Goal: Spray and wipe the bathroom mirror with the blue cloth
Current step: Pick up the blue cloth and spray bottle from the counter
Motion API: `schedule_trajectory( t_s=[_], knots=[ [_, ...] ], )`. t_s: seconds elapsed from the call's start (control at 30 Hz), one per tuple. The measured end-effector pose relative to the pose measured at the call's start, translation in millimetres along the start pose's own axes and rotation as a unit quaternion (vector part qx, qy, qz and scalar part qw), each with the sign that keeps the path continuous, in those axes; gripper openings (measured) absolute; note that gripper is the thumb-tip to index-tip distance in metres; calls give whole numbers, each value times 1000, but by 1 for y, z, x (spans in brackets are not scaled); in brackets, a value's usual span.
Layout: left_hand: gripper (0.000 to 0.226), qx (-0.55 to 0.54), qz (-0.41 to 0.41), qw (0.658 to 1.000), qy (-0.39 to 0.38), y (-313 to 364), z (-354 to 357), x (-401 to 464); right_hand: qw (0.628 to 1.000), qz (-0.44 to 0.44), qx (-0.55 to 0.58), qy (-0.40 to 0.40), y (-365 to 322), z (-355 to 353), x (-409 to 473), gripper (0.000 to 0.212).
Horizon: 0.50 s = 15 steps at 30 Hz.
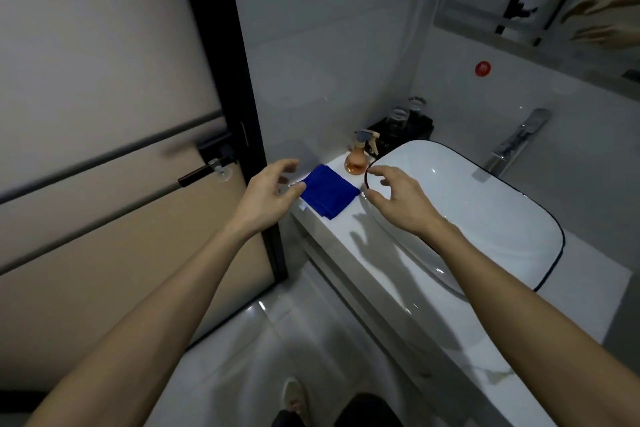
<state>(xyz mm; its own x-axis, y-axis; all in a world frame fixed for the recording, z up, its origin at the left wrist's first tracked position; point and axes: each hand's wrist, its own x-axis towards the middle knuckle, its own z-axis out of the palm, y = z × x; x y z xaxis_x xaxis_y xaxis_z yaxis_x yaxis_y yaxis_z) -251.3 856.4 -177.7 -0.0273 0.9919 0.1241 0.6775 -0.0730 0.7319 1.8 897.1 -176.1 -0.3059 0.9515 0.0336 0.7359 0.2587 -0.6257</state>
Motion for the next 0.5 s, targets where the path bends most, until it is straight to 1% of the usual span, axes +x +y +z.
schedule_trajectory(
  t_s=[0.07, 0.27, 0.33, 0.4, 0.5],
  knots=[
    [43, -13, -19, 1000, -11, -11, 12, 13, 1000, 16, -7, -23, 12, 10, 15, 44],
    [35, -34, -99, 994, -29, -46, 59, 48, 992, 81, 25, -91, 50, 52, 71, 38],
    [34, -25, -129, 991, -27, -56, 77, 59, 990, 85, 25, -110, 67, 67, 90, 35],
    [31, -19, -152, 988, -27, -65, 96, 65, 988, 75, 1, -135, 83, 79, 105, 32],
    [30, 13, -151, 988, -42, -78, 123, 71, 985, 51, -29, -162, 98, 96, 127, 36]
  ],
)
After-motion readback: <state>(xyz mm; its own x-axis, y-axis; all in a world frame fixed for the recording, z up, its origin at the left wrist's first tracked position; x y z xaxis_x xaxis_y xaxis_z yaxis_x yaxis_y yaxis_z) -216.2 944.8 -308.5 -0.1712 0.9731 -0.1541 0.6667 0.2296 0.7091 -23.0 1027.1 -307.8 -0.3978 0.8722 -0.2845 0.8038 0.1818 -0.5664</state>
